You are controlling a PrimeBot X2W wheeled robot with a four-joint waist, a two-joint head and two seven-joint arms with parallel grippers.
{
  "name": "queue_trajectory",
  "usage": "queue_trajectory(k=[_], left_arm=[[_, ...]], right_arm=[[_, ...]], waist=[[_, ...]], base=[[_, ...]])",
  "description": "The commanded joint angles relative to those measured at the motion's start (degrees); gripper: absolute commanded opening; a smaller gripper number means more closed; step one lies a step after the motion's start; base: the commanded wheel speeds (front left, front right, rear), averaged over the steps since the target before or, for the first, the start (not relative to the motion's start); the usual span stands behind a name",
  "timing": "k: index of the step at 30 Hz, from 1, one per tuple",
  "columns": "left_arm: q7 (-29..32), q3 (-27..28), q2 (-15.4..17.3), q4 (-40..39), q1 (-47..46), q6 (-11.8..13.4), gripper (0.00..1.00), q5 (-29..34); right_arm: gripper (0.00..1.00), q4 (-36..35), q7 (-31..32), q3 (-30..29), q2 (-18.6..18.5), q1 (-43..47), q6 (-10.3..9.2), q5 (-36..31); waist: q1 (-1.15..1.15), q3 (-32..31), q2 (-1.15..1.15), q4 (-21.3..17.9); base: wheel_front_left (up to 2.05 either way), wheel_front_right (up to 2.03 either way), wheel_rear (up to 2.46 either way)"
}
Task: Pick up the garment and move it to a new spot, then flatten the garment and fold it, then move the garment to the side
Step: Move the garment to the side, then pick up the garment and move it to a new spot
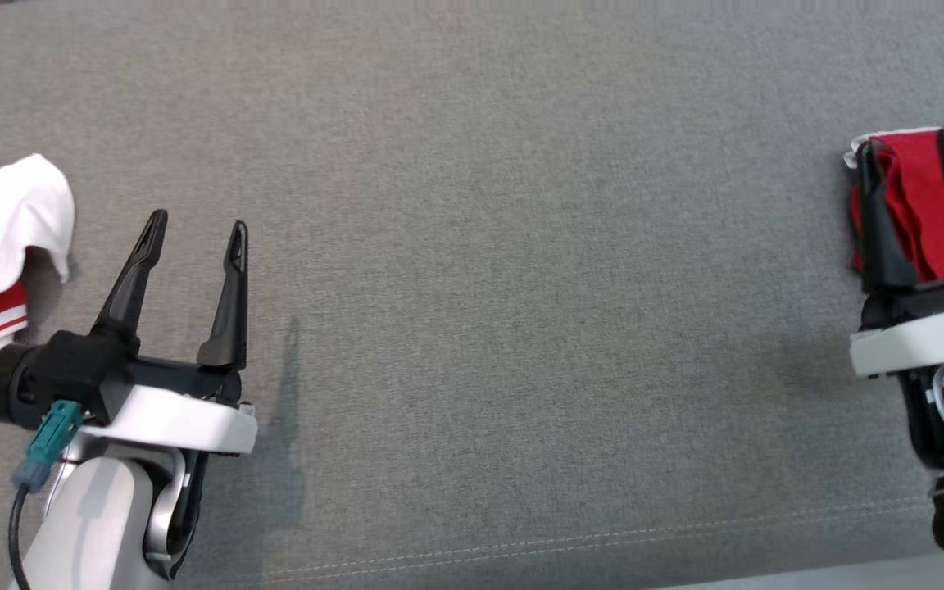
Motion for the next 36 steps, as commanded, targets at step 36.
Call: queue_trajectory(k=[36], left_arm=[[-1.7, 4.5, 1.3, 3.1, 16.6, 1.6, 1.0, -3.9]], right_arm=[[1.0, -9.7, 3.8, -4.5, 10.2, 28.8, 0.0, -3.8]], waist=[[0.0, -17.6, 0.0, 5.7]], base=[[0.0, 0.0, 0.0]])
